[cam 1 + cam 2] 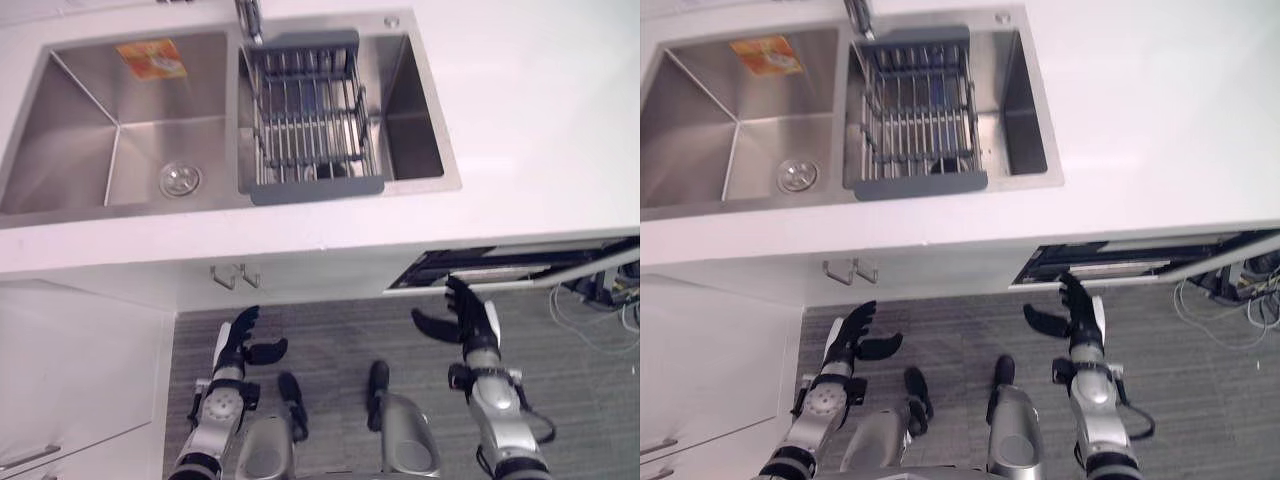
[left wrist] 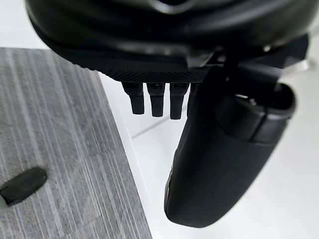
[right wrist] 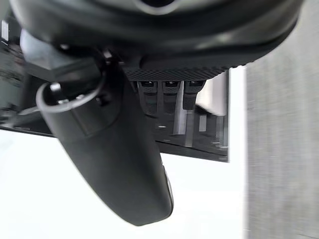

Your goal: Walk over to the sink, pick up the cup, carry it to the dishwasher, place the cup inside the dishwasher, then close the dishwasher door

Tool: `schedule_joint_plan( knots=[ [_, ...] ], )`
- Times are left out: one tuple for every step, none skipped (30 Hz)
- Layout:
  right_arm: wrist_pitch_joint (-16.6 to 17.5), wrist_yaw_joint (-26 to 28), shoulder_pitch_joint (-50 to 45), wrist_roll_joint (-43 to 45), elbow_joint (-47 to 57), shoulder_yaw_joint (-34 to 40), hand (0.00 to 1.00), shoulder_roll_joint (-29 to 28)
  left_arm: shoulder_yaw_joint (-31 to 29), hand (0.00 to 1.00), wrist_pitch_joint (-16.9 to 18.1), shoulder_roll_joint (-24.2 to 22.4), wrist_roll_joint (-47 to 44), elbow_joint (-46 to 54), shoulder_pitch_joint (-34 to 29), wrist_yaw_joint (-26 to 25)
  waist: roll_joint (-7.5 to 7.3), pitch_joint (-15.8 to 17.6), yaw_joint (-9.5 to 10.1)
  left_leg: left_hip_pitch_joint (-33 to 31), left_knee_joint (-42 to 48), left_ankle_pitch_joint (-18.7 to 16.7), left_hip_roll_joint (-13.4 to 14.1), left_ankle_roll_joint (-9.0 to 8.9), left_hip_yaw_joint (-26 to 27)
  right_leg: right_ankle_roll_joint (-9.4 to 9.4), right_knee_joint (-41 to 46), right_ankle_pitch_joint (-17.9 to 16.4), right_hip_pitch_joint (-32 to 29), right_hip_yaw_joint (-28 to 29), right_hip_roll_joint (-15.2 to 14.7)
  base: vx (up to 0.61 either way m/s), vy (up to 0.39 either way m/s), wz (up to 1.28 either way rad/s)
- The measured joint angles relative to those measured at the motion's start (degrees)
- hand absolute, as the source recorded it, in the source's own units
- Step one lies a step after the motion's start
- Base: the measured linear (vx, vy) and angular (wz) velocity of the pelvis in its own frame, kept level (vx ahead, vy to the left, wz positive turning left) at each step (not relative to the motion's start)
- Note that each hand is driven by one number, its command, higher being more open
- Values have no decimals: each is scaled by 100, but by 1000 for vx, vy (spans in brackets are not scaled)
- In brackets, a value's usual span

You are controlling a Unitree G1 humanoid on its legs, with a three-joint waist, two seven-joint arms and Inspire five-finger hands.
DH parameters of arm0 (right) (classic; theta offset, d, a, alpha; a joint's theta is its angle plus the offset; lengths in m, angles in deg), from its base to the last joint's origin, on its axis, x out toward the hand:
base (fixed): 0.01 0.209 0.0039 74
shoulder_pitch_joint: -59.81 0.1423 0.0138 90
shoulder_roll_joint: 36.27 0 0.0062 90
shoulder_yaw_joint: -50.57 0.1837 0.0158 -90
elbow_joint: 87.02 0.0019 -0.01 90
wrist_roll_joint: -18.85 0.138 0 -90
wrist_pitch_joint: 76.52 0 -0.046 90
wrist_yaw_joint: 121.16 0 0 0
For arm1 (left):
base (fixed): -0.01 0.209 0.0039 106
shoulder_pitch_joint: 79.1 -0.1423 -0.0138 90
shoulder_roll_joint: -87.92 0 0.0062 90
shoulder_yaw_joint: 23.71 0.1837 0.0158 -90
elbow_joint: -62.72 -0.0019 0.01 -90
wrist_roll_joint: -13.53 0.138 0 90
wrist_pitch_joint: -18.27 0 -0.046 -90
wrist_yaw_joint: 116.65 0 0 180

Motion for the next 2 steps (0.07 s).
schedule_joint_plan(
  knots=[
    [-10, 22, -64, -36, -147, 8, 90, -26, -37, 90, -2, 36, 0, -5, -68, 14, -18, -81, -2, 48, -43, 1, -9, -1, -15, 10, -68, 8, 77, -25, 5, 69, 4, 7],
    [-16, 50, -125, -58, -274, 25, 90, -45, -47, 90, -5, 82, -2, -10, -119, 22, -35, -129, -2, 108, -73, 1, -17, -2, -19, 22, -122, 18, 153, -36, 11, 48, 4, 4]
  ],
)
